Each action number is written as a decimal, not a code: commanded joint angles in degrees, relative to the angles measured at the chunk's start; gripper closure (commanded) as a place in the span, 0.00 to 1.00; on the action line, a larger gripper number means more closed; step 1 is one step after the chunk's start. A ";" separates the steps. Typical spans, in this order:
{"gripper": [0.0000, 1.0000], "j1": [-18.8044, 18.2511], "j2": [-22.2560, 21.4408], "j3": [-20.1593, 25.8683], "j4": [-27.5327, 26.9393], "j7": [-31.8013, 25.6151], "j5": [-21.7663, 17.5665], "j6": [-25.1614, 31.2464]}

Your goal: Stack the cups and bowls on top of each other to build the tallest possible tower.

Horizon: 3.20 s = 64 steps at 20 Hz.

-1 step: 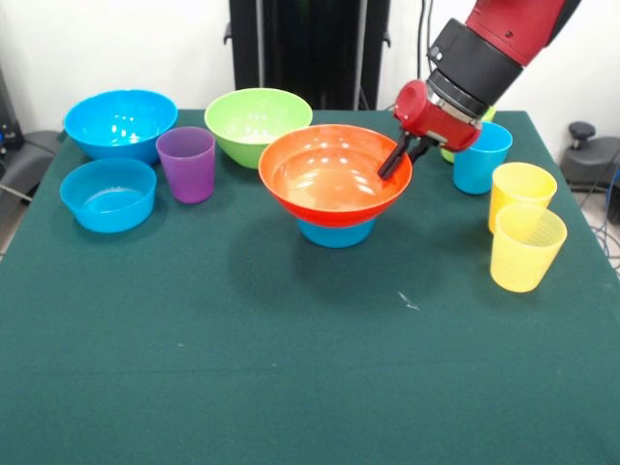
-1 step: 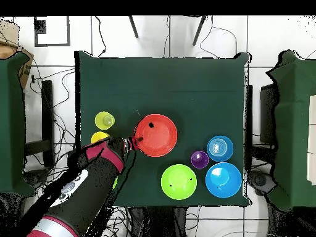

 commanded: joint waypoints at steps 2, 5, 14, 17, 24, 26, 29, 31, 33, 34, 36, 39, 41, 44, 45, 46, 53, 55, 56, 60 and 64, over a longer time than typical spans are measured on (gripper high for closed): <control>1.00 0.59 -2.29 2.92 1.32 9.04 0.44 1.92; 1.00 1.35 -1.69 2.63 1.21 9.65 0.53 2.33; 1.00 1.27 -0.41 2.67 1.22 9.94 0.73 2.28; 1.00 0.76 -0.15 3.49 1.66 9.67 0.82 2.32; 1.00 0.28 0.02 4.31 1.97 9.12 0.87 3.18; 1.00 0.11 0.33 4.47 1.92 8.98 0.83 3.17; 1.00 0.00 0.17 4.56 2.14 8.80 0.79 3.55; 1.00 0.08 0.38 4.58 2.15 8.71 0.73 3.84; 1.00 0.10 0.55 4.67 2.21 8.81 0.76 3.72; 1.00 0.09 0.67 4.73 2.19 8.86 0.81 3.74; 1.00 0.09 1.03 4.80 2.28 9.13 0.88 3.33; 1.00 0.06 1.42 4.93 2.46 9.46 1.00 2.88; 1.00 0.06 1.43 4.94 2.68 9.53 1.02 2.82; 1.00 0.30 1.62 4.71 3.03 9.75 0.98 2.77; 1.00 0.35 1.67 4.69 3.21 9.89 1.02 2.60; 1.00 0.36 1.71 4.71 3.41 9.98 1.01 2.47; 1.00 0.39 1.23 5.02 5.31 10.42 0.91 0.85; 1.00 0.43 1.32 4.96 5.50 10.58 0.96 0.56; 1.00 0.46 1.37 4.93 5.59 10.66 0.98 0.42; 1.00 0.45 1.59 4.93 6.26 11.01 1.03 -0.64; 1.00 0.64 2.51 4.82 6.97 11.80 1.10 -2.45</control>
